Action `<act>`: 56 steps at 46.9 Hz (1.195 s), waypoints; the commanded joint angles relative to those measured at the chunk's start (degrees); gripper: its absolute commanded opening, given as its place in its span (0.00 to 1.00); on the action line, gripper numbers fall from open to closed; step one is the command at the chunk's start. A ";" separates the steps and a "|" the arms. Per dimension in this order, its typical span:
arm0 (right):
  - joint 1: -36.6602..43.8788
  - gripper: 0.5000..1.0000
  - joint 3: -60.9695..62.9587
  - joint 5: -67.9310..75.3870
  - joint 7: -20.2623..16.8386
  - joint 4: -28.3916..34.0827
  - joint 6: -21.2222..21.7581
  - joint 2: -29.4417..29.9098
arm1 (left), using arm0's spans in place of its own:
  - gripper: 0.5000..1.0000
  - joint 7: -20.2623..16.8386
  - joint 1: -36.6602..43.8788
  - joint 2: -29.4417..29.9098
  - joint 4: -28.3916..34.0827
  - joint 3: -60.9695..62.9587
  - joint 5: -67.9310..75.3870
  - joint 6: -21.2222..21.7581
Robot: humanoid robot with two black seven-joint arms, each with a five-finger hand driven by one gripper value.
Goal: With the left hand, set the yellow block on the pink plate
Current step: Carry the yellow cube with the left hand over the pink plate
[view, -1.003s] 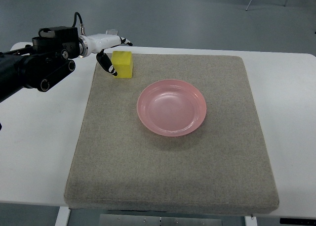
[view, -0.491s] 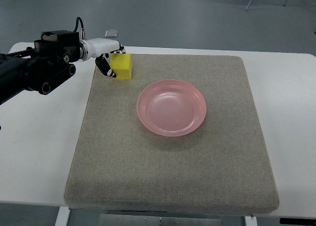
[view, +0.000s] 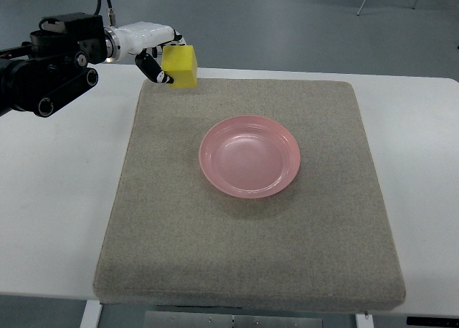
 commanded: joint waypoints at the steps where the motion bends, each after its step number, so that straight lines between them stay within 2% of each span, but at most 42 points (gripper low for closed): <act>1: 0.01 0.85 0.00 0.00 0.00 0.00 0.00 0.00 | 0.05 0.08 0.13 2.10 -6.89 -0.04 -0.14 -0.54; 14: 0.01 0.85 0.00 0.00 0.00 0.00 0.00 0.00 | 0.05 0.00 0.57 4.03 -22.81 0.23 -0.23 -5.37; 20: 0.01 0.85 0.00 0.00 0.00 0.00 0.00 0.00 | 0.05 0.09 1.01 3.07 -23.52 0.66 1.08 -5.64; 26: 0.01 0.85 0.00 0.00 0.00 0.00 0.00 0.00 | 0.09 0.09 1.45 0.61 -22.47 0.84 1.61 -5.55; 30: 0.01 0.85 0.00 0.00 0.01 0.00 0.00 0.00 | 0.17 0.17 1.62 -1.06 -21.41 0.93 1.61 -5.55; 33: 0.01 0.85 0.00 0.00 0.00 0.00 0.00 0.00 | 0.20 0.17 2.24 -2.38 -20.36 0.93 1.61 -5.55; 35: 0.01 0.85 0.00 0.00 0.00 0.00 0.00 0.00 | 0.31 0.17 2.33 -3.35 -19.31 1.02 1.79 -5.55; 41: 0.01 0.85 0.00 0.00 0.00 0.00 0.00 0.00 | 0.48 0.17 3.03 -4.58 -17.28 1.02 3.46 -5.55; 50: 0.01 0.85 0.00 0.00 0.00 0.00 0.00 0.00 | 0.56 0.17 3.47 -4.67 -16.84 1.02 3.99 -5.55; 53: 0.01 0.85 0.00 0.00 0.00 0.00 0.00 0.00 | 0.74 0.17 3.64 -4.76 -16.75 1.02 3.90 -5.55; 56: 0.01 0.85 0.00 0.00 0.00 0.00 0.00 0.00 | 0.79 0.17 3.82 -4.84 -16.58 1.02 3.99 -5.55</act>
